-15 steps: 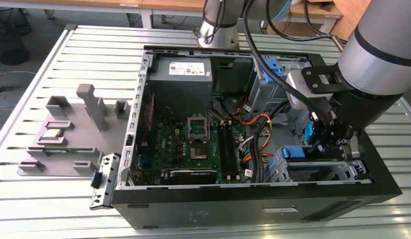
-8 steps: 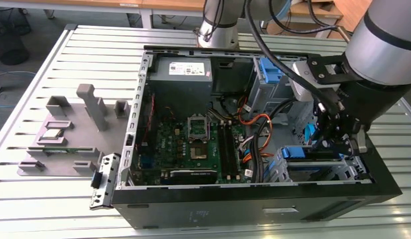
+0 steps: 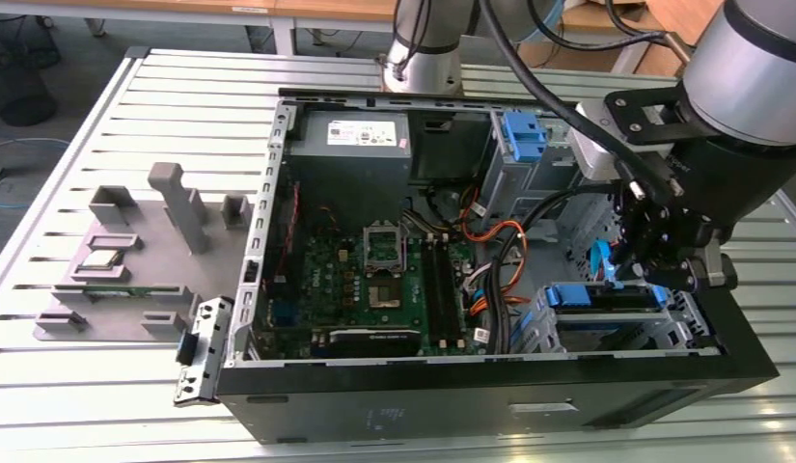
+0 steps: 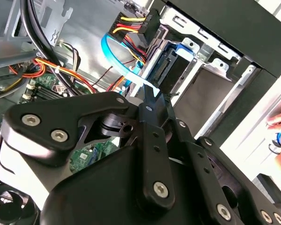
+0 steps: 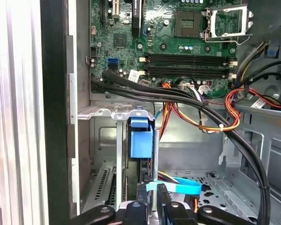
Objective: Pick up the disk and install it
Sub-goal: 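Insert the first disk wire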
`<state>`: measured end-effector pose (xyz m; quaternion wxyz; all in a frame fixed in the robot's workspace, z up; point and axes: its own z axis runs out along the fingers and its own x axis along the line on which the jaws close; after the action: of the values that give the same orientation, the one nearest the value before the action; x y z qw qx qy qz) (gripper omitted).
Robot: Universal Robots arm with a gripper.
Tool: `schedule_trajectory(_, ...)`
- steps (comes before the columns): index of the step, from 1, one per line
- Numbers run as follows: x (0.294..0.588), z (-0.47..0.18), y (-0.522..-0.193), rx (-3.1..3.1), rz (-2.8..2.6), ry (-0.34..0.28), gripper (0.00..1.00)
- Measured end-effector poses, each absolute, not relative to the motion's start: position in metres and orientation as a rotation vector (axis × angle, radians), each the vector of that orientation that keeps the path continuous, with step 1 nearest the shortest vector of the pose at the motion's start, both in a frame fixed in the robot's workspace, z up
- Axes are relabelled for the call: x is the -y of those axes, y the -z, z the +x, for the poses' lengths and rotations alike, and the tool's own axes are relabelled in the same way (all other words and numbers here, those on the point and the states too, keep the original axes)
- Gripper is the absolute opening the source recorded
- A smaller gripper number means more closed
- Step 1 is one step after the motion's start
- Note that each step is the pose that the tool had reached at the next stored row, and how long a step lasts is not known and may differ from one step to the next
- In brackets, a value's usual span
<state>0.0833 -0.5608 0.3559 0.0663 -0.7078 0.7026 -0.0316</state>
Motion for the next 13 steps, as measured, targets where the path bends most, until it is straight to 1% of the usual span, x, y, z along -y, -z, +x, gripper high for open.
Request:
schedule_trajectory(7, 0.5608, 0.0833, -0.3560, -2.119, -2.134, 0.095, 0.23)
schedule_trajectory(9, 0.5608, 0.0835, -0.3556, -2.129, -2.143, 0.077, 0.23)
schedule_trajectory(13, 0.5608, 0.0847, -0.3543, -2.161, -2.172, 0.011, 0.23)
